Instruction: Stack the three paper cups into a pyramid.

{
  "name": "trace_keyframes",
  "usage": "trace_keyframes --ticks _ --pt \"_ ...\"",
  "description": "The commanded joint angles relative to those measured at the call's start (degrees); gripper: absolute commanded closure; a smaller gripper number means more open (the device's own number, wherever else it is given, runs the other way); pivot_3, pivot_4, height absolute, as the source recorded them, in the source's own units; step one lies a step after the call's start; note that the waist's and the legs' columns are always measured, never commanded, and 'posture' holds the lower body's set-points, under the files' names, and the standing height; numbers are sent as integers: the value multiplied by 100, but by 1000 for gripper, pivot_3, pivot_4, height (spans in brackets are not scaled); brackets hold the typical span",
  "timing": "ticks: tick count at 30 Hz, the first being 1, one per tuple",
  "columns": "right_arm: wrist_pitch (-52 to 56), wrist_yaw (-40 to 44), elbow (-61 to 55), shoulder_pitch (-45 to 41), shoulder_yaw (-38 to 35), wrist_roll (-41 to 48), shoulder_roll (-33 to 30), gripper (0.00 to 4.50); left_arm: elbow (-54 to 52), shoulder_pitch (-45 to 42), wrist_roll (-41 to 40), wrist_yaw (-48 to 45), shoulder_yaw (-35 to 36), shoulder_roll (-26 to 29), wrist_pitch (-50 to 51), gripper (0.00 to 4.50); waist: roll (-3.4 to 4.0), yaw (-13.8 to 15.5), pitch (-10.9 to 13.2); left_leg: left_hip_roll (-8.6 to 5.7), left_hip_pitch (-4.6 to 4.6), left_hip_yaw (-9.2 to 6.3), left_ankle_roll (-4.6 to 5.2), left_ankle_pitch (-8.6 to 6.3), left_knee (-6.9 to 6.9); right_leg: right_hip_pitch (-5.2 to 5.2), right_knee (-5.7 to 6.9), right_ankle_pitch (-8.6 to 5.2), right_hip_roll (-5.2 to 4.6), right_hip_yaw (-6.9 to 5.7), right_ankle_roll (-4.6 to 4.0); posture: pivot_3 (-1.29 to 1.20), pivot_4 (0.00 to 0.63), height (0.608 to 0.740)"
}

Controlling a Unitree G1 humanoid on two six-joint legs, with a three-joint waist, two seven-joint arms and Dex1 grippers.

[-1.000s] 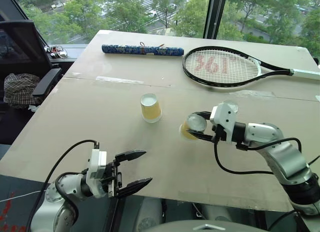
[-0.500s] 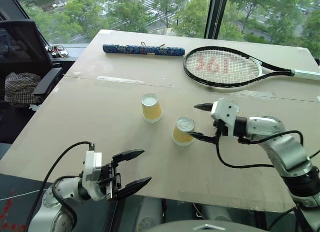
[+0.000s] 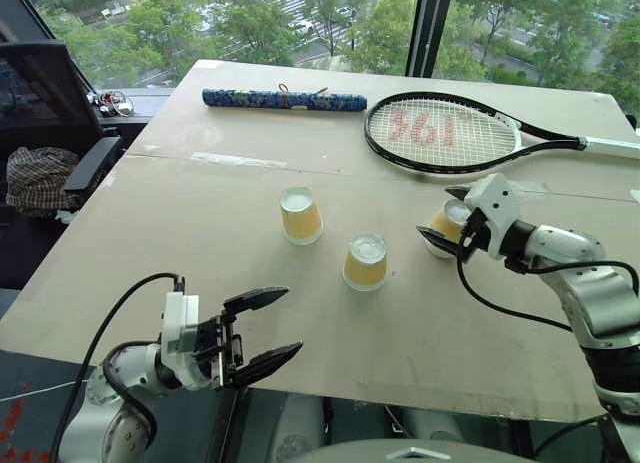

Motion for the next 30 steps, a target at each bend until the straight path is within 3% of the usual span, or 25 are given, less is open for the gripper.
trace_keyframes --ticks 1,3,8,11,12,25,28,30 --pt "-156 -5 168 53 -64 -53 44 263 -57 59 32 -71 2 -17 -122 0 -3 1 -1 1 0 -2 0 0 0 1 0 0 -1 -1 0 0 150 740" --pt "-266 20 217 56 -96 -30 82 893 -35 95 78 -65 -5 -34 -163 0 -4 1 -2 1 0 -2 0 0 0 1 0 0 -1 -1 0 0 150 740" --pt "-565 95 345 100 -63 -183 47 3201 -21 153 241 -8 -80 -117 -269 0 -4 -1 -2 1 1 -2 0 0 0 1 0 0 -2 0 0 0 150 740" --pt "-611 144 297 115 -78 -166 56 4295 -66 190 271 21 -116 -145 -287 0 -5 0 -3 1 1 -1 0 0 0 1 0 0 -2 1 0 0 150 740" --pt "-629 135 290 108 -81 -179 54 4404 -71 195 274 30 -124 -146 -293 0 -7 0 -4 2 2 -1 0 0 0 1 0 0 -4 1 0 0 150 740" --pt "-410 325 161 33 -211 112 10 4404 -198 31 288 283 -308 -127 -176 0 -7 1 -5 2 3 0 0 0 0 2 0 0 -7 2 -1 0 150 740" --pt "-207 582 5 54 -193 436 24 3575 -186 -3 318 327 -356 -127 -181 0 -6 1 -4 2 3 -1 0 0 0 2 0 0 -7 2 -1 0 150 740" --pt "-182 714 -21 80 -138 506 1 2625 -191 -6 348 357 -399 -134 -193 0 -6 0 -4 3 3 -1 0 0 0 2 0 0 -7 2 -1 0 150 740"
